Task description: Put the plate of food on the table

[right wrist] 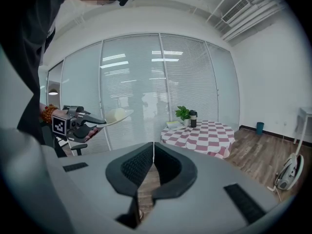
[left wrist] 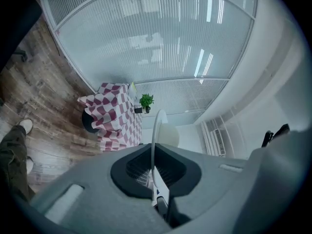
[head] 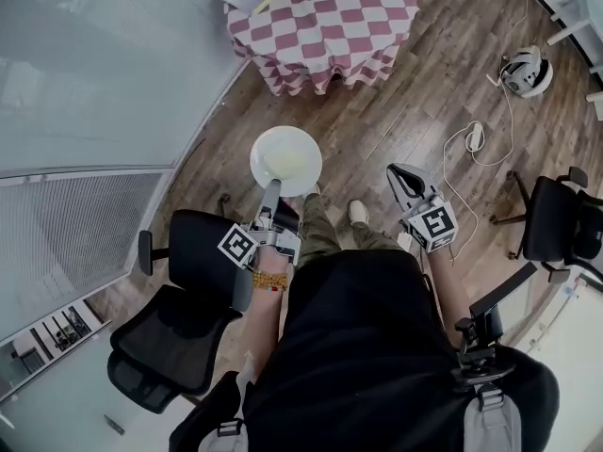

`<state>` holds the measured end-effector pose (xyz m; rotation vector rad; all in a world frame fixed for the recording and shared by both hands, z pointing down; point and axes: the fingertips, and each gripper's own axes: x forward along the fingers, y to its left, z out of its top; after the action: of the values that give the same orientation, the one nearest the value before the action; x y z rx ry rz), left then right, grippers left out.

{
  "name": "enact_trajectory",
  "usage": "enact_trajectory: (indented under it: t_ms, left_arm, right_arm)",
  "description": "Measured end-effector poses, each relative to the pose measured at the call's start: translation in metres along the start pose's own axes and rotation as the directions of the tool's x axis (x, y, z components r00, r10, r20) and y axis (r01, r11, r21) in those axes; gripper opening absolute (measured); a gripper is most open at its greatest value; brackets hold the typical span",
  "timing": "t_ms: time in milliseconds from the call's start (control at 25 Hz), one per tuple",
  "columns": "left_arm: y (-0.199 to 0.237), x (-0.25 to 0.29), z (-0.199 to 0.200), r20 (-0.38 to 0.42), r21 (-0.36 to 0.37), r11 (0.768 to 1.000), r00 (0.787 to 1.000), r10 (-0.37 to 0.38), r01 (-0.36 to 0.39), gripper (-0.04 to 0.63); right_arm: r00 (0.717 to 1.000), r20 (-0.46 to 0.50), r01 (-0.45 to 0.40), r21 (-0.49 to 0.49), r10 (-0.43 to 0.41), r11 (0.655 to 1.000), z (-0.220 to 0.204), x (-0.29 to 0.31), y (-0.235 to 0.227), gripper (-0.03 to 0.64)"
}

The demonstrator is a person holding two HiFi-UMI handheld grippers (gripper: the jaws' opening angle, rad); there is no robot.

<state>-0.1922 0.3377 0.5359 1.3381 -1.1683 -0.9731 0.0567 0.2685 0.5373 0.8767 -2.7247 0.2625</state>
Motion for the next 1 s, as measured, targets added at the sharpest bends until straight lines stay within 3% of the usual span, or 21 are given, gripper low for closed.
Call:
enact_trajectory:
  t_ms: [360, 560, 840, 1000]
  left_arm:
    - [0.008, 0.053, 0.095, -0.086, -0.065, 0.998, 0.996, -0.024, 0.019, 0.012]
    - [0.019, 0.063, 0.146, -0.124, -0.057, 0.998, 0.991, -0.047, 0.041, 0.012]
    - [0.034, 0.071, 0.202, -0.083, -0.112, 0.993, 0.996, -0.045, 0.035, 0.012]
    - [0.036, 0.078, 0.211, -0.074, -0.13, 0.99, 0.995, -0.066, 0.056, 0.012]
  right_arm:
    - [1.0, 0.008, 0.029, -0.08, -0.028, 0.996, 0.078, 0.101, 0.034, 0.012]
    - [0.998, 0.017, 0.066, -0.099, -0.065, 0.993, 0.101, 0.14, 0.056, 0.012]
    - [0.999, -0.023, 0.031, -0.153, -0.035, 0.988, 0.116, 0.181, 0.084, 0.012]
    - [0.999, -0.021, 0.026, -0.18, -0.031, 0.983, 0.127, 0.194, 0.09, 0.012]
